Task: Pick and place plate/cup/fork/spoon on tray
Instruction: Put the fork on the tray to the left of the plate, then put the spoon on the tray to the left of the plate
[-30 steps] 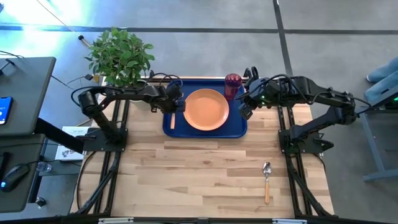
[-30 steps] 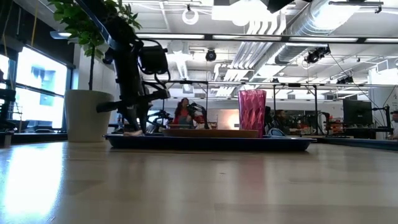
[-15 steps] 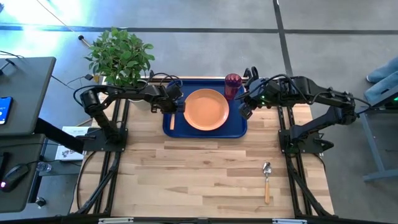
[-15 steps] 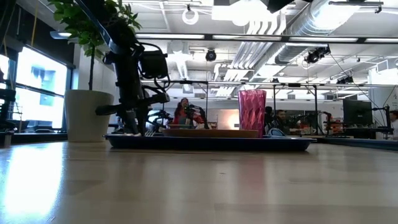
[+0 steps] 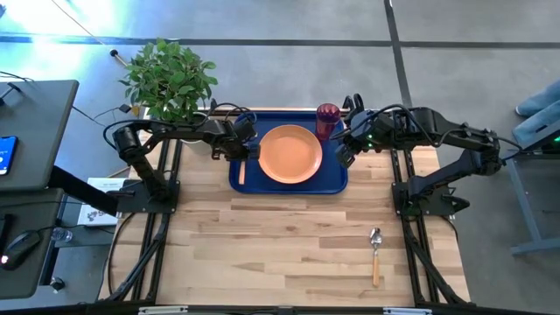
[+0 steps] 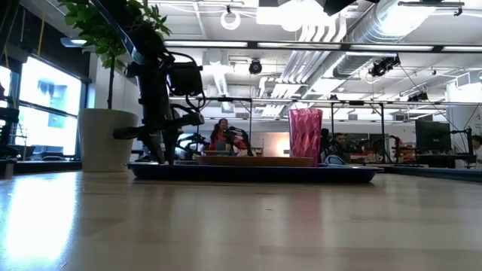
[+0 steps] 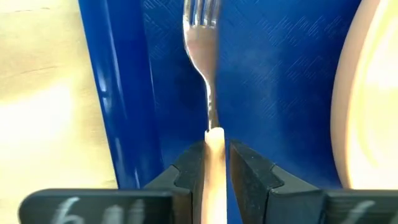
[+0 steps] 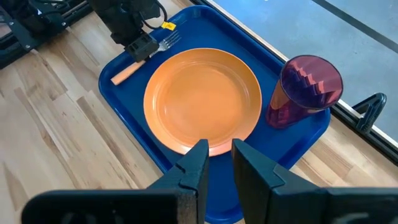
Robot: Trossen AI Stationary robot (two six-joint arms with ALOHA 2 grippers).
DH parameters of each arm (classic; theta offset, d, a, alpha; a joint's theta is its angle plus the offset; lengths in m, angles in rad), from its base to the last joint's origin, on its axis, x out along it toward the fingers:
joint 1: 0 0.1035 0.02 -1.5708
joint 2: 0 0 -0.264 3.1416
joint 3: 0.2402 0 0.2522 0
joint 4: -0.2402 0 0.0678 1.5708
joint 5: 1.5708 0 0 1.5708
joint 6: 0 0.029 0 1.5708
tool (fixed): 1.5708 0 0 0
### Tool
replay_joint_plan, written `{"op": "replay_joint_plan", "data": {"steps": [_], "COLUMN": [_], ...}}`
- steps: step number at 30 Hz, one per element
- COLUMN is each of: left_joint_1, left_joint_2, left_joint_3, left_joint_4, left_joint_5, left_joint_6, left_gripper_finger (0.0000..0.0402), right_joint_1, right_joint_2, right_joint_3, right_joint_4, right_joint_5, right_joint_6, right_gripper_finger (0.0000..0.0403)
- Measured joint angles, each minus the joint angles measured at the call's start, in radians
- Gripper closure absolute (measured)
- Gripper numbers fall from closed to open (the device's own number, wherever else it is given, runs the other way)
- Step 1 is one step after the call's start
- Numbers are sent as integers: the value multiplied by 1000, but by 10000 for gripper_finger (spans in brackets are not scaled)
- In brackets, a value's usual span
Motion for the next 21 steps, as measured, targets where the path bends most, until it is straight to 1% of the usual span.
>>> {"op": "replay_joint_plan", "data": {"steps": [12, 17, 21], "left_joint_1": [3, 23, 26], "left_joint_2": [0, -10, -47], "left_joint_3": [0, 0, 0], "left_joint_4": [2, 1, 1], "left_joint_5": [-8, 39, 36], "left_joint_6": [1, 2, 25], "left_gripper_finger": [325, 325, 325], "right_joint_1": [0, 0, 0], "right_joint_2": [0, 0, 0], "right_joint_3": [0, 0, 0], "right_joint_4": [0, 0, 0], "right_joint_5": [-1, -1, -1], "right_joint_6": [10, 11, 36], "right_gripper_finger": [341, 341, 341]}}
